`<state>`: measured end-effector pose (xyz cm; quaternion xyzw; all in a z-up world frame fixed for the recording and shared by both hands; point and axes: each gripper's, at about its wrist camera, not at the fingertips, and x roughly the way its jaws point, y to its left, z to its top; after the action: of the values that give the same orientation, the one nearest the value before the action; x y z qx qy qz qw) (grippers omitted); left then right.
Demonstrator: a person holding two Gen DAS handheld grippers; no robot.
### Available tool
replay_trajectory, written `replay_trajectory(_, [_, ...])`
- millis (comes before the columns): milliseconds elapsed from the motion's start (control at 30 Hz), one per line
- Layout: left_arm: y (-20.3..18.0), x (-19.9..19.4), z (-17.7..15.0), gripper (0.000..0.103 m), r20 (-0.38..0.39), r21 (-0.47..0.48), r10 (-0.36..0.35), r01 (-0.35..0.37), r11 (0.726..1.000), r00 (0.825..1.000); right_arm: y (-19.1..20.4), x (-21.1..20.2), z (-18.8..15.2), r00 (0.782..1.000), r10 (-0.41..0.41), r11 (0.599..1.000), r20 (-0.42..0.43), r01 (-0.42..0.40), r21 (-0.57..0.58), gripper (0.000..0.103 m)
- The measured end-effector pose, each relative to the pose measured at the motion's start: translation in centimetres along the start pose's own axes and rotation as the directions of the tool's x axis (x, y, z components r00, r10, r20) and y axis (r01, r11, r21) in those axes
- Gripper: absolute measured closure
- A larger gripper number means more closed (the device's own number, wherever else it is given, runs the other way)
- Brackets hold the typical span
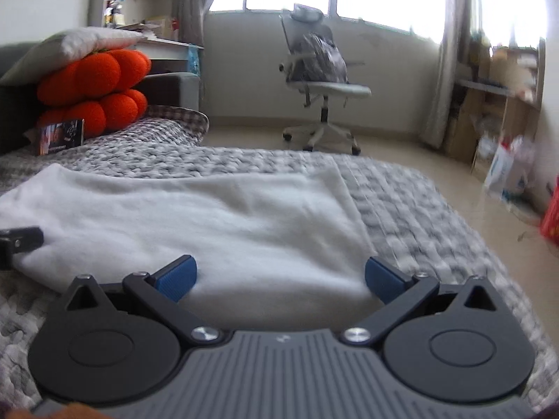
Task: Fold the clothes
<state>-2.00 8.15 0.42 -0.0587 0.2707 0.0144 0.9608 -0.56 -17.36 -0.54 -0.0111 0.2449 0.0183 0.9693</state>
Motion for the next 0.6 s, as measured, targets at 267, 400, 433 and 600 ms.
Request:
replay_trajectory(267, [1.7,-0.5,-0.3,0.0,0.017,-0.006,0.031,-0.031,1.0,0.999,-3.2,0.5,-0.1,0.995,0.062,0.991,-0.077,-0.053,0.121,0.0])
replay_trajectory(400, [2.0,-1.0,-0.3,0.0,0.015,0.022,0.062,-0.062,0.998,0.998,-3.8,0.0,-0.2,0.995,0.056,0.991,-0.081,-0.046,0.128,0.0])
replay_trajectory(433, [2.0,-1.3,-0.2,0.0,0.024,0.043,0.074,-0.075,0.996,0.997,-4.0,-0.1,-0.2,0.995,0.056,0.991,-0.084,-0.045,0.129,0.0])
replay_trajectory(600, [2.2,-2.3,0.1,0.0,0.048,0.116,0.129,-0.134,0.984,0.99,-5.4,-0.6,-0.1,0.995,-0.033,0.991,-0.095,0.045,0.128,0.0])
